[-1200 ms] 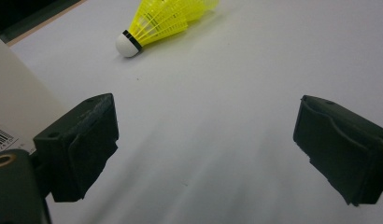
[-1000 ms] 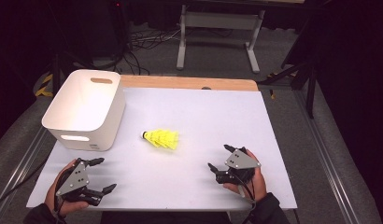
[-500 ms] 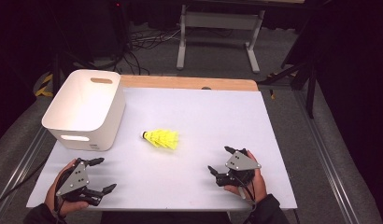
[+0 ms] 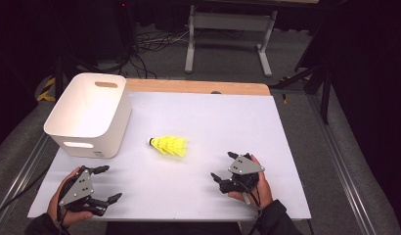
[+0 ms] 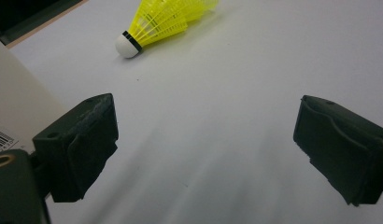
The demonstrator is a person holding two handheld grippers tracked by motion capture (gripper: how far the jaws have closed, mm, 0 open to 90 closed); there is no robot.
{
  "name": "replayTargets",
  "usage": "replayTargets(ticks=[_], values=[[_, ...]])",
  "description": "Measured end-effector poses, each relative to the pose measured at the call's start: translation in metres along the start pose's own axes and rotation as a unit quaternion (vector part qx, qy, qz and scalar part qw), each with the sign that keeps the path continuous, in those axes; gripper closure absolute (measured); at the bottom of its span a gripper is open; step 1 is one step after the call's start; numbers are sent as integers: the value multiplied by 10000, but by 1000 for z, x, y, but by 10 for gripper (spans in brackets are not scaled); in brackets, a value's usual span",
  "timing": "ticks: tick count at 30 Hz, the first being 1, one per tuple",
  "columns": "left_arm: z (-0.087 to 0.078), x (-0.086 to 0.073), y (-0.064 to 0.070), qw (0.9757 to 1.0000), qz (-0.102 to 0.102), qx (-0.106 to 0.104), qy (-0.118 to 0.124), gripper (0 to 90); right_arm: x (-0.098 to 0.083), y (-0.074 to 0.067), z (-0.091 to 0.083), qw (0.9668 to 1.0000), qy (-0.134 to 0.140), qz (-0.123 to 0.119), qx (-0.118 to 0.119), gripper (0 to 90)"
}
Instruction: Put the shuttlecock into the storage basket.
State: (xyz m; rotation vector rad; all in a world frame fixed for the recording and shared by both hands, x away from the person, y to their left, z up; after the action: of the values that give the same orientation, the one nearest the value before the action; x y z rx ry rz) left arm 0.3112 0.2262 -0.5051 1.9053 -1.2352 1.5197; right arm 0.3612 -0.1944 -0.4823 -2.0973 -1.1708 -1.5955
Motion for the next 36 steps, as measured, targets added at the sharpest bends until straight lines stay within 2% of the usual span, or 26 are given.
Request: replayTargets(ticks=[12, 20, 27, 32, 34, 36], values=[[1, 0, 0, 10000, -10, 5, -3, 72, 11, -3, 17, 9998, 10, 82, 189, 121], [1, 0, 1, 10000, -16, -2, -14, 72, 19, -9, 39, 9990, -94, 69, 433, 122], [1, -1, 0, 10000, -34, -21, -16, 72, 28, -18, 65, 9966, -266, 91, 775, 129], [1, 0, 0, 10000, -38, -26, -13, 72, 35, -27, 83, 9937, -344, 152, 1053, 152], [1, 0, 0, 10000, -36, -28, -14, 72, 36, -29, 86, 9931, -373, 180, 1094, 157], [1, 0, 0, 10000, -22, -30, -19, 72, 39, -35, 99, 9909, -540, 251, 1209, 164]])
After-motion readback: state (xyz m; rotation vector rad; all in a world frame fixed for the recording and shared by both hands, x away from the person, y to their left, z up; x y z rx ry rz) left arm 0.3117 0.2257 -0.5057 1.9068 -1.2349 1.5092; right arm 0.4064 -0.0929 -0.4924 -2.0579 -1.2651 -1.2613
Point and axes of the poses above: each handheld gripper's, and its own axes: z roughly forward along the jaws, x roughly out of its top, y roughly to its right, the point moved 4 cm from there along z, roughly forward along the jaws, and after that the axes turned 9 degrees about y, right-handed, at the moved point
